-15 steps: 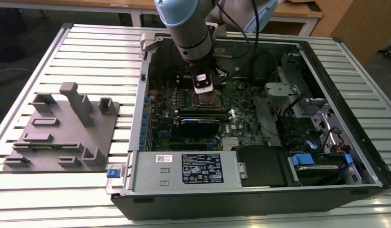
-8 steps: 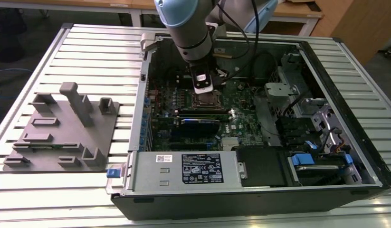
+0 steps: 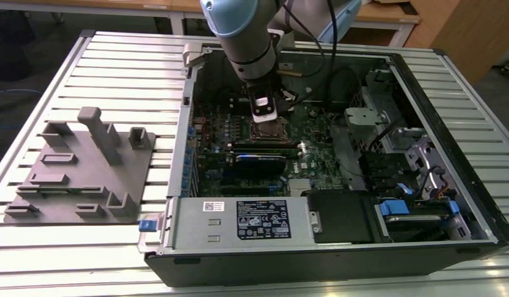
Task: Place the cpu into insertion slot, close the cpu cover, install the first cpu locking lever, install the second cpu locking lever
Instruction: 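Install the first cpu locking lever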
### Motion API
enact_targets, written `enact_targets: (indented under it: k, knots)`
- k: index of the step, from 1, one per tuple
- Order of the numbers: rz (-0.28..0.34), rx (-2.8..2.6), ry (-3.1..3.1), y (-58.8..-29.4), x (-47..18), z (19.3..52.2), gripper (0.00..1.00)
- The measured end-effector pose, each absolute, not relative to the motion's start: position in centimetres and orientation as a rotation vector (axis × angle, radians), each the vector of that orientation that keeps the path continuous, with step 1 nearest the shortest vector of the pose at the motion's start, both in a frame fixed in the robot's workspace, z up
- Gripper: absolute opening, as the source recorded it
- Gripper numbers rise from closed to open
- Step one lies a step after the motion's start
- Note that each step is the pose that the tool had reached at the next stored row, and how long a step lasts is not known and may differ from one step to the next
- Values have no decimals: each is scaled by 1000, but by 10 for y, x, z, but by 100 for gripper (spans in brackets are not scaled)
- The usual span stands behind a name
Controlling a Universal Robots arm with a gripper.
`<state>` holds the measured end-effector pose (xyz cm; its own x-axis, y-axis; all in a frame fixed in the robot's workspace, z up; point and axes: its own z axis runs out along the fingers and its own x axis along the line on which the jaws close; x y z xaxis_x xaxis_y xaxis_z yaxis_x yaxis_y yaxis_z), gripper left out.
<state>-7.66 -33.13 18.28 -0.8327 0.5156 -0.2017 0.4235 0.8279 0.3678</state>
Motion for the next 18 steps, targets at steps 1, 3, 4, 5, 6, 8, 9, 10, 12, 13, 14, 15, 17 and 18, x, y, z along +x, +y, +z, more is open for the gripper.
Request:
enact_targets:
  k: [1, 3, 4, 5, 6, 8, 9, 10, 12, 13, 14, 15, 17, 18]
  knots:
    - [448, 716, 2717, -331, -77, 183, 11]
    - [448, 716, 2716, -331, -77, 186, 11]
    - [448, 717, 2716, -331, -77, 187, 11]
    - [448, 717, 2716, -331, -77, 189, 11]
    - [448, 717, 2716, -331, -77, 191, 11]
    - [447, 718, 2716, -331, -77, 195, 11]
    - [445, 718, 2716, -331, -76, 197, 11]
    - [442, 718, 2716, -331, -76, 198, 11]
    - [420, 717, 2715, -331, -76, 200, 11]
    - [401, 715, 2714, -331, -76, 201, 11]
    - [379, 714, 2714, -331, -76, 201, 11]
    - [356, 712, 2713, -331, -76, 202, 11]
    - [314, 709, 2711, -331, -76, 202, 11]
    - [300, 707, 2710, -331, -76, 202, 11]
